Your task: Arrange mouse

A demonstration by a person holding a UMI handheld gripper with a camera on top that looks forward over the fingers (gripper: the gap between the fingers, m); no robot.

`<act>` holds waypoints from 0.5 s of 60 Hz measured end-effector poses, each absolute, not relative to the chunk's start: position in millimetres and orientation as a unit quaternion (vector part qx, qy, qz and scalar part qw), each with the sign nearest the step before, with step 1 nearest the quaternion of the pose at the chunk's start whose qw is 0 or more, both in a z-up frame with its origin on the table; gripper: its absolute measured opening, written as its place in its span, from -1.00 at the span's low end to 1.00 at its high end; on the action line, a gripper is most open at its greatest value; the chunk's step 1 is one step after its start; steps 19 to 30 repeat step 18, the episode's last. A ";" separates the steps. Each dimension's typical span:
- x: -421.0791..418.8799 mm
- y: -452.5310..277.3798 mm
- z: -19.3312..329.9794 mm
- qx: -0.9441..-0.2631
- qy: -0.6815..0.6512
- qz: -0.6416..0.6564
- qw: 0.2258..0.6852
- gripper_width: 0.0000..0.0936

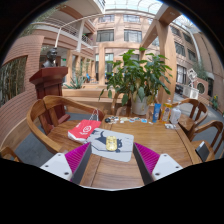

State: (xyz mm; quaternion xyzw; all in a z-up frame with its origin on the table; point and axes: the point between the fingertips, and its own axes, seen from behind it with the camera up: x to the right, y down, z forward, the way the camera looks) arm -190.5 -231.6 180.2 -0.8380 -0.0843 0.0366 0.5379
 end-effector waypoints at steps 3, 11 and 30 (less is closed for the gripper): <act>-190.0 -235.4 180.6 -0.838 -0.085 0.038 0.538 0.83; -186.4 -246.8 181.2 -0.839 -0.081 0.045 0.536 0.83; -184.6 -248.7 184.9 -0.837 -0.085 0.041 0.540 0.83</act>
